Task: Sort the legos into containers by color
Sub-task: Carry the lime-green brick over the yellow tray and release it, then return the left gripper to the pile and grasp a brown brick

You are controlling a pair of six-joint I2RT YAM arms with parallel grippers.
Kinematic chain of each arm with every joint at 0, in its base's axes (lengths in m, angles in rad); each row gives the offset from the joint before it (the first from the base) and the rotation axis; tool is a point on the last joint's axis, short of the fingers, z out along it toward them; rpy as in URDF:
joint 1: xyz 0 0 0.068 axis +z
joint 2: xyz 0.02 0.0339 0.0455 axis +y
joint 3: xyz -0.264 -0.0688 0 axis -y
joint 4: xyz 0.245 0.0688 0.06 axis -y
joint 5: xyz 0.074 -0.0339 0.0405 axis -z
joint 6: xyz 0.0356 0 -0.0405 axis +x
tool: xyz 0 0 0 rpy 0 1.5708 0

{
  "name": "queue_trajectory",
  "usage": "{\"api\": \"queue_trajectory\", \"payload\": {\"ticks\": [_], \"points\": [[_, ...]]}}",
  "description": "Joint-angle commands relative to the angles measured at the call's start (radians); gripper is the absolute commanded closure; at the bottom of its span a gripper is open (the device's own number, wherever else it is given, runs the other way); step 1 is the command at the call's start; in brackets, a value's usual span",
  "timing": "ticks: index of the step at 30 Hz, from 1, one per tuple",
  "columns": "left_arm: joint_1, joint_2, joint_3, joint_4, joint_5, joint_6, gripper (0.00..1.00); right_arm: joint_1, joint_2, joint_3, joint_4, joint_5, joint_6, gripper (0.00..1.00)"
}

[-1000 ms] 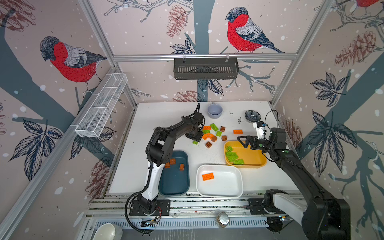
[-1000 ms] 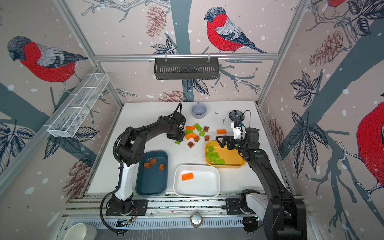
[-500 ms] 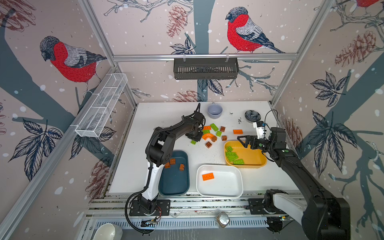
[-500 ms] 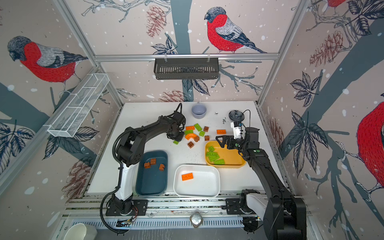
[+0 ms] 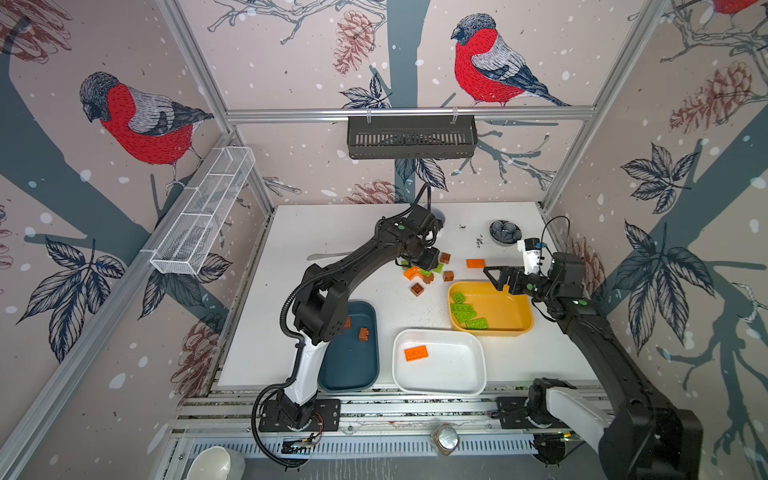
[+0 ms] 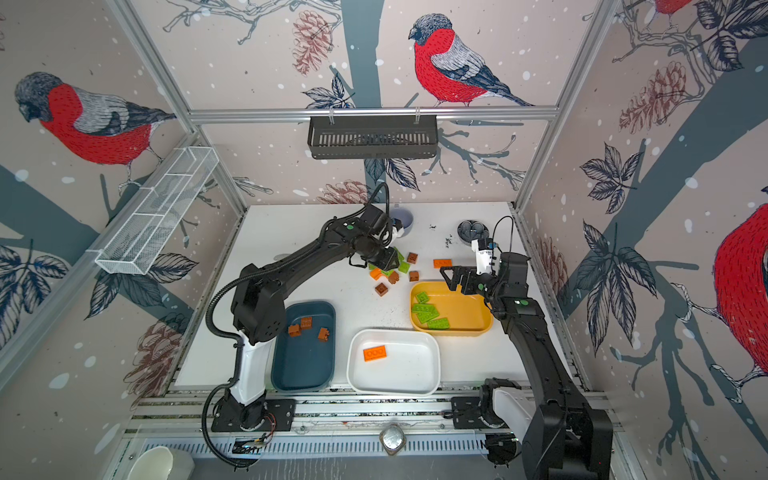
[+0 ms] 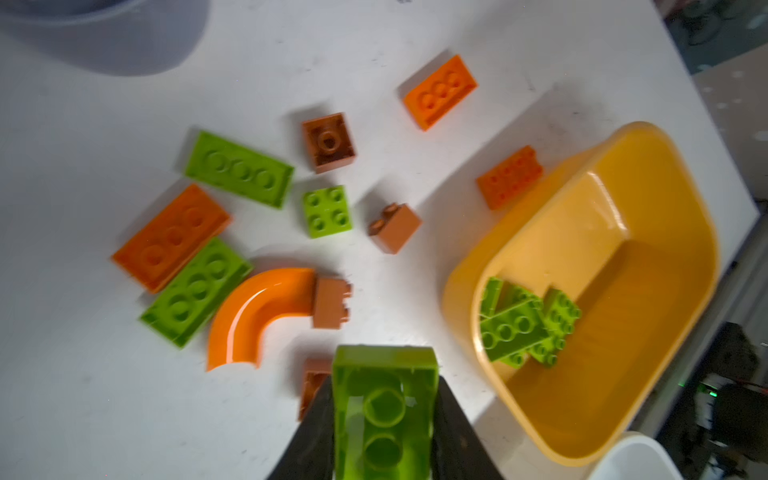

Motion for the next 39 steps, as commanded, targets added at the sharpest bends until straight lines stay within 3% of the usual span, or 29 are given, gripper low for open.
{"api": "queue_trajectory", "payload": {"ticks": [1,6,14,22,26,39], "points": [[-0.048,0.042,0.05,0.043,0.161,-0.039,0.71,-0.017,-0.03,0.009,-0.032,0.043,-0.021,0.01],[-0.127,0.133,0.101,0.086,0.195,-0.075,0.71,-0.053,-0.076,-0.006,-0.051,0.07,-0.008,0.01],[-0.161,0.233,0.153,0.171,0.206,-0.097,0.7,-0.063,-0.114,-0.04,-0.032,0.064,0.002,0.01],[-0.16,0.23,0.181,0.132,0.184,-0.063,0.39,-0.063,-0.117,-0.051,-0.016,0.052,0.009,0.01],[-0.151,0.185,0.172,0.075,0.12,-0.013,0.31,-0.063,-0.109,-0.048,-0.004,0.028,0.01,0.01],[-0.014,0.06,0.018,-0.115,-0.131,0.19,0.29,0.0,-0.059,-0.034,0.041,0.002,0.01,0.01]]}}
